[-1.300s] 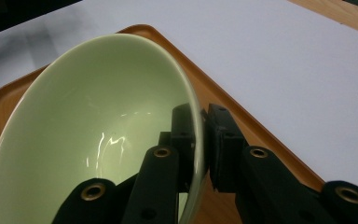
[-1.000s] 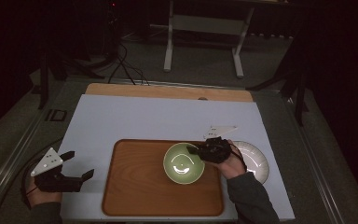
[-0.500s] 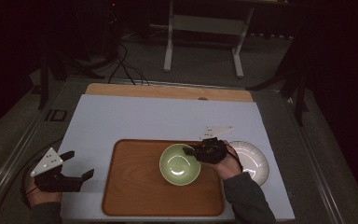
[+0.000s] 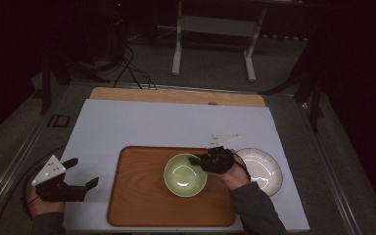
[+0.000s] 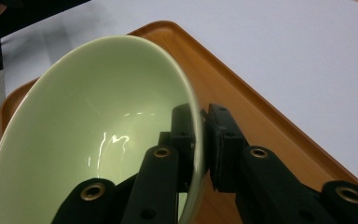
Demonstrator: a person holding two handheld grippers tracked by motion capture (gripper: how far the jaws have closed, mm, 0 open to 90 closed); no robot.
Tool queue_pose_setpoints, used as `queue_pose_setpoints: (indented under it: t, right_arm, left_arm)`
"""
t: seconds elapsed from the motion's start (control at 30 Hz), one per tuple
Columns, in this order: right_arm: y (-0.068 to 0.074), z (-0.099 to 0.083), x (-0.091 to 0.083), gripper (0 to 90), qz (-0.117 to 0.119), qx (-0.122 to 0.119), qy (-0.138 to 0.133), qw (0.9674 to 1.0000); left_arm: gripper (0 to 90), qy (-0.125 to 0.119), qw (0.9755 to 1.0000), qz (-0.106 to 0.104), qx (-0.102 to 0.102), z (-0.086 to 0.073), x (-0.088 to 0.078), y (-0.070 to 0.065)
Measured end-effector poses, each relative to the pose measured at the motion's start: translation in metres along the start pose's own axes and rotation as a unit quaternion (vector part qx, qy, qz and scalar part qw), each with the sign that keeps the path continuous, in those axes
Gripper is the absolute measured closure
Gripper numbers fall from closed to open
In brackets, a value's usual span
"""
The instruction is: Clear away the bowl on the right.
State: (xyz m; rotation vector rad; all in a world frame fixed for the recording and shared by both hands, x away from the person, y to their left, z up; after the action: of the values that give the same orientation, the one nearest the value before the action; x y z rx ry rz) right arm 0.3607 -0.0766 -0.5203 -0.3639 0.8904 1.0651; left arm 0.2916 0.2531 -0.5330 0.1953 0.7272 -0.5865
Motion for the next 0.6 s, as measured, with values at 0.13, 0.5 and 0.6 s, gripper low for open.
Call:
queue_pose_setpoints:
  t: [0.13,0.5,0.6]
  right_arm:
    - [0.002,0.000,0.004,81.4,0.002,0.000,0.005,1.0000]
    - [0.006,-0.003,0.018,81.4,0.005,-0.007,0.016,0.9998]
    - [0.007,-0.004,0.021,81.4,0.007,-0.007,0.019,0.9998]
  left_arm:
    - [0.7,-0.002,1.0000,0.000,0.000,0.000,0.000,0.000]
    - [0.7,0.000,1.0000,0.001,0.002,0.000,0.000,-0.001]
    - [0.7,0.001,1.0000,0.000,0.003,0.000,0.000,-0.001]
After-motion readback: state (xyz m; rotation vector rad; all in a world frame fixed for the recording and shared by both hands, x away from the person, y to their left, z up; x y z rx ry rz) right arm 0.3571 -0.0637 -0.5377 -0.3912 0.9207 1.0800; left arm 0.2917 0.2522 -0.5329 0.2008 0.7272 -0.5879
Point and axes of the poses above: each handheld gripper's, and its own axes: x roughly forward along the jaws, z roughly out of its top, y roughly to its left, the point moved 10 cm from there along x, roughly forward along the jaws, and after that the axes turned 14 degrees about y, right-handed, at the moved point
